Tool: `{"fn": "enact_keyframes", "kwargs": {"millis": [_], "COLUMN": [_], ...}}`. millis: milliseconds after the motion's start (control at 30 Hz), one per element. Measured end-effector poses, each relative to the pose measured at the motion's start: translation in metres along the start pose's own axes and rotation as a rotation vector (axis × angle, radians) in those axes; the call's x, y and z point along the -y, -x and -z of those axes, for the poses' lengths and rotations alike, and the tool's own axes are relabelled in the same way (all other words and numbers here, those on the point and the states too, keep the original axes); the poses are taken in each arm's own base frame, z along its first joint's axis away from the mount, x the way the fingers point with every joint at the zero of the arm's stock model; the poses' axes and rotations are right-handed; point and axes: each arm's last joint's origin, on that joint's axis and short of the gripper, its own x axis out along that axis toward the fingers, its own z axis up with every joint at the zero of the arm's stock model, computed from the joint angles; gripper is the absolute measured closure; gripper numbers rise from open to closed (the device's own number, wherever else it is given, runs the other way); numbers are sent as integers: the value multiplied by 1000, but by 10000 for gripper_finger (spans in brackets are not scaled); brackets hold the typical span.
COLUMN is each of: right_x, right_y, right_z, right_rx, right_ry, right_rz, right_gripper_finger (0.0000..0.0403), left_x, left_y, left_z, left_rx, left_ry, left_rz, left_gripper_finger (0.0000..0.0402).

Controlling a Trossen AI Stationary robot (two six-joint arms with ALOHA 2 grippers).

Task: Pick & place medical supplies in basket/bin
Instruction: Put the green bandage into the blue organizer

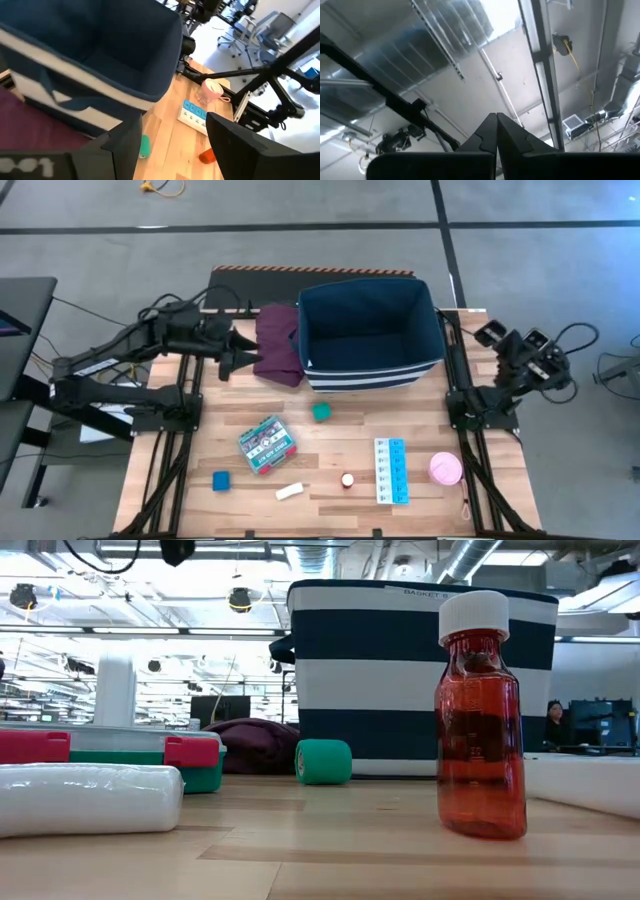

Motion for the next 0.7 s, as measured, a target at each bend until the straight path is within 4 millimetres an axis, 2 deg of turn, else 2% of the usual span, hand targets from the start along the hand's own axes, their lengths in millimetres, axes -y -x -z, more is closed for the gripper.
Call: {"fn": "enact_keyframes", "kwargs": {"millis": [67, 167, 300, 500, 633, 700], "right_x": [-5, -10, -16, -27, -34, -32], "right_y": [-16, -47, -99, -179, -216, -230], "right_z": [-5, 0, 19, 56, 74, 87], "right_rx": [-57, -240, -479, -633, -726, -776], "right_ry": [11, 2, 28, 120, 225, 303], "right_rz": [10, 64, 185, 157, 35, 29], "right_gripper_finger": [403, 398, 380, 354, 346, 346], "left_x": [2, 10, 22, 48, 56, 57], "left_y": [-2, 6, 27, 74, 89, 92], "left_z": [-5, -19, -36, -72, -78, -76], "left_rx": [21, 59, 60, 74, -17, -60], "left_ry": [-8, -46, -99, -143, -123, -117], "left_rz": [21, 41, 36, 14, -25, -69], "left_gripper_finger": [191, 191, 191, 191, 191, 191]}}
